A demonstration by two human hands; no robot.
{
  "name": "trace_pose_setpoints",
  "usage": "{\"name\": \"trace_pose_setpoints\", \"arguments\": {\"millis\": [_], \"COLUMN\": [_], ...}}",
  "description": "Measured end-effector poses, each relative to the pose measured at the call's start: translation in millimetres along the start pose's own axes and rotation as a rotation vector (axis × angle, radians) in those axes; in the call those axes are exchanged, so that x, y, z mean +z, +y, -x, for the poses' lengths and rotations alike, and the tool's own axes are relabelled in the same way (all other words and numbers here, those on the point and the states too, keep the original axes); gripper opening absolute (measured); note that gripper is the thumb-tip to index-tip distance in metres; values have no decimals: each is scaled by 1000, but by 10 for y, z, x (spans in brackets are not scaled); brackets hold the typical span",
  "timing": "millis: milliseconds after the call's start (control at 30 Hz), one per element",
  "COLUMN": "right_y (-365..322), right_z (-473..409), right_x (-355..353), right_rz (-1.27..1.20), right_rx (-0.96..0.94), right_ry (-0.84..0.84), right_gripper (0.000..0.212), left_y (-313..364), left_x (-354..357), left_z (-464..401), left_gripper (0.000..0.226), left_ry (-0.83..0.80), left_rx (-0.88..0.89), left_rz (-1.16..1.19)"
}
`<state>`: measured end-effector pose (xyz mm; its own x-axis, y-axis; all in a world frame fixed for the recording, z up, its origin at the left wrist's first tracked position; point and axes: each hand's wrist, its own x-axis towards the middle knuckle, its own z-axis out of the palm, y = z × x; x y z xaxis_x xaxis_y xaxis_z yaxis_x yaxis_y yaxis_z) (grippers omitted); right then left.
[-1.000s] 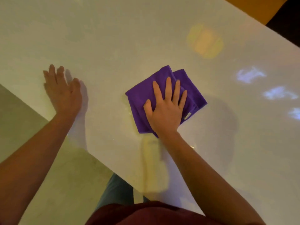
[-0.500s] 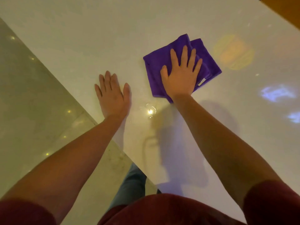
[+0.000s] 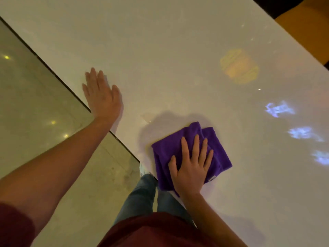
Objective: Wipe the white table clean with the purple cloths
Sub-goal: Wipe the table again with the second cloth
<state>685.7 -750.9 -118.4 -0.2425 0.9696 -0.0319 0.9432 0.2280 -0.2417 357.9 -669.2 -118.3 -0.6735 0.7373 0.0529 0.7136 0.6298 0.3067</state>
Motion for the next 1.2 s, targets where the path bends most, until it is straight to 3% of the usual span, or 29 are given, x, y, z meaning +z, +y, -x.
{"name": "trace_pose_setpoints", "arguments": {"millis": [100, 433, 633, 767, 1000, 1200], "right_y": [-403, -1333, -1591, -1693, -1663, -1067], "right_z": [-379, -1915, -2449, -2717, -2781, -1660], "right_x": [101, 307, 327, 347, 304, 180], "right_rz": [-4, -73, -102, -96, -46, -23], "right_rx": [-61, -148, -190, -191, -199, -151], "right_ry": [-14, 18, 119, 66, 38, -79], "right_gripper": [66, 66, 59, 62, 62, 64], "left_y": [-74, -61, -80, -96, -57, -307], "left_x": [109, 133, 163, 170, 85, -197], "left_z": [-117, -120, -114, -140, -153, -479], "left_gripper": [68, 60, 60, 61, 63, 64], "left_ry": [-33, 22, 26, 24, -54, -55], "left_rx": [-77, -59, -67, -67, -79, 32], "left_rz": [-142, -162, -136, -134, -127, 92]}}
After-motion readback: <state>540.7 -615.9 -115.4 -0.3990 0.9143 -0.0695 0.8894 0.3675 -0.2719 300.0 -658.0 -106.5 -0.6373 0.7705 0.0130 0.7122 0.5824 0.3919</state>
